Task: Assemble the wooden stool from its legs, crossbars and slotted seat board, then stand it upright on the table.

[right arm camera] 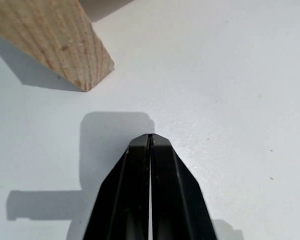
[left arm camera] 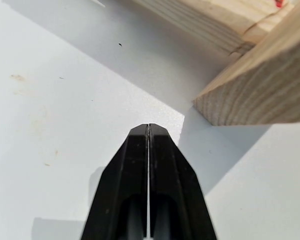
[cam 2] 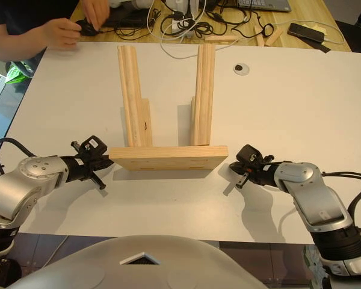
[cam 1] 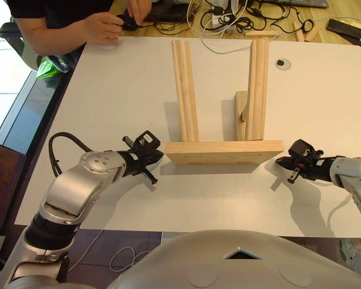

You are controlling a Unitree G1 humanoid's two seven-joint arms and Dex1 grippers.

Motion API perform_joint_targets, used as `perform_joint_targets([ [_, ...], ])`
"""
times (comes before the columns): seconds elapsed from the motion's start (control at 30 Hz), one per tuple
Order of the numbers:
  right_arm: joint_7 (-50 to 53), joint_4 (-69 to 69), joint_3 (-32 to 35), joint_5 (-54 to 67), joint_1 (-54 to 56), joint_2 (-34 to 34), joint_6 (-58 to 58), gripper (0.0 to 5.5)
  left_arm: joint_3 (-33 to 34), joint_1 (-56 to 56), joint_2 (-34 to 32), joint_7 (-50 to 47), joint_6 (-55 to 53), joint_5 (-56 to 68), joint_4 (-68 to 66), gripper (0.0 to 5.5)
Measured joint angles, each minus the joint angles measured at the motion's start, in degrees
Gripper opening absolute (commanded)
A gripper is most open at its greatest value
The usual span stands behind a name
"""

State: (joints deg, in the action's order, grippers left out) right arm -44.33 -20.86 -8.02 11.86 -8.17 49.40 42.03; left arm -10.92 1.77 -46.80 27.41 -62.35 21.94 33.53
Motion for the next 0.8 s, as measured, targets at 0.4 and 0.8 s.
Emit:
perform_joint_targets([
  [0.4, 0.1, 0.2, 0.0, 0.0, 0.0, 0.1, -0.2, 0.0, 0.0, 0.0, 0.6, 0.0, 0.1, 0.0, 0.0, 0.03],
  [0.8, 0.1, 0.3, 0.0, 0.0, 0.0, 0.5, -0.3, 0.0, 0.0, 0.0, 0.6, -0.1, 0.0, -0.5, 0.2, 0.03],
])
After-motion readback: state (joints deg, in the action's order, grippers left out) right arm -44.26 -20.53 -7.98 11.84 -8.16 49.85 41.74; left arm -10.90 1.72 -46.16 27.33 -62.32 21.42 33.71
